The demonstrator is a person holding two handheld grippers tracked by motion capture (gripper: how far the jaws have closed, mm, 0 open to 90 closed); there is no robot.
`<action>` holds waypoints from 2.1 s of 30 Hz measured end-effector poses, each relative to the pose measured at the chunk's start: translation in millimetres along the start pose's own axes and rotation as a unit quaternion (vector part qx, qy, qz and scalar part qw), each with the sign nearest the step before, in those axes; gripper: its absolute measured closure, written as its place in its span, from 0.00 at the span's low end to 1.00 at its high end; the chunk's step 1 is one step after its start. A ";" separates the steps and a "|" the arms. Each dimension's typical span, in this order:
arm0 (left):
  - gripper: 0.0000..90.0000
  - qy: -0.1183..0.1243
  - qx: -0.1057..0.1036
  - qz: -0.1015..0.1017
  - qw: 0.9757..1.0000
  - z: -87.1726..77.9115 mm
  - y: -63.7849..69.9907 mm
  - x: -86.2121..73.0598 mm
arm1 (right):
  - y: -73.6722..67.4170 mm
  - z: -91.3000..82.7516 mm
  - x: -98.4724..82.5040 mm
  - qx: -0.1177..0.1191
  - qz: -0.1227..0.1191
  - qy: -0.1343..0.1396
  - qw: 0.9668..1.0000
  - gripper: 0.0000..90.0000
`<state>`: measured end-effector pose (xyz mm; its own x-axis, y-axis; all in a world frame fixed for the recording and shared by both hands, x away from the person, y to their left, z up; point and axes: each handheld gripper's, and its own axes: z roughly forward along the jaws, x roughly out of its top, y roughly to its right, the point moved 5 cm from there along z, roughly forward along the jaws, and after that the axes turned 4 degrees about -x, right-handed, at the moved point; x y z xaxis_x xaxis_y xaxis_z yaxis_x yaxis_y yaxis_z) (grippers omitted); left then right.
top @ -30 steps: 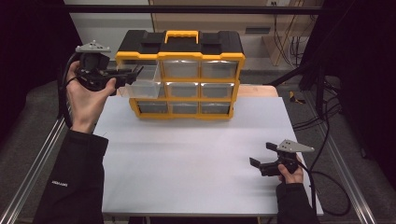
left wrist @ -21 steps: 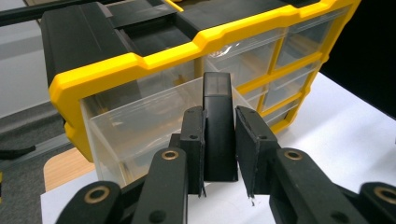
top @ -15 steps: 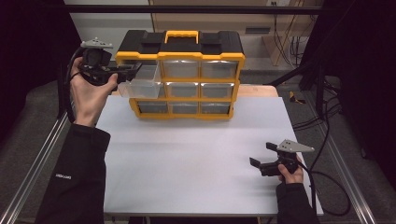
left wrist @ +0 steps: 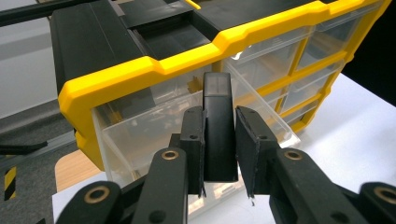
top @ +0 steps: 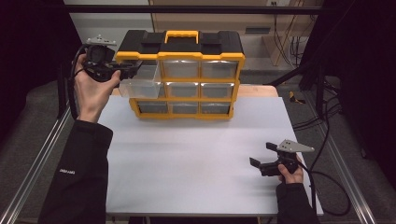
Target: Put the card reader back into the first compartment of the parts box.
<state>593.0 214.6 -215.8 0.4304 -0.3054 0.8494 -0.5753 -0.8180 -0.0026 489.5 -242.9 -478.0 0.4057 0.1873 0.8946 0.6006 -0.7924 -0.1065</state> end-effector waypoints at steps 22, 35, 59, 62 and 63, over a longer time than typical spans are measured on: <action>0.81 -0.018 0.013 -0.012 1.000 15.9 -19.4 -9.9 | 0.3 0.0 0.0 -0.001 0.001 0.000 1.000 0.01; 0.81 -0.032 0.009 -0.014 0.999 18.4 -20.4 -15.4 | 0.4 0.4 0.0 -0.001 0.000 0.001 1.000 0.01; 0.47 0.038 -0.009 -0.019 0.999 -5.8 -12.4 -12.7 | 0.1 0.5 0.1 -0.001 0.001 0.001 1.000 0.01; 0.40 0.046 -0.014 -0.016 0.999 -9.8 -10.3 -13.9 | 0.3 0.5 0.0 -0.002 0.001 0.001 1.000 0.01; 0.38 0.049 -0.016 -0.016 0.999 -10.8 -9.5 -14.5 | 0.2 0.4 0.1 -0.001 0.001 0.001 1.000 0.01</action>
<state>584.7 232.1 -222.3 0.3803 -0.2288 0.8961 -0.5852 -0.8098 0.0416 489.9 -242.8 -478.2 0.4059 0.1844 0.8951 0.5977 -0.7945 -0.1073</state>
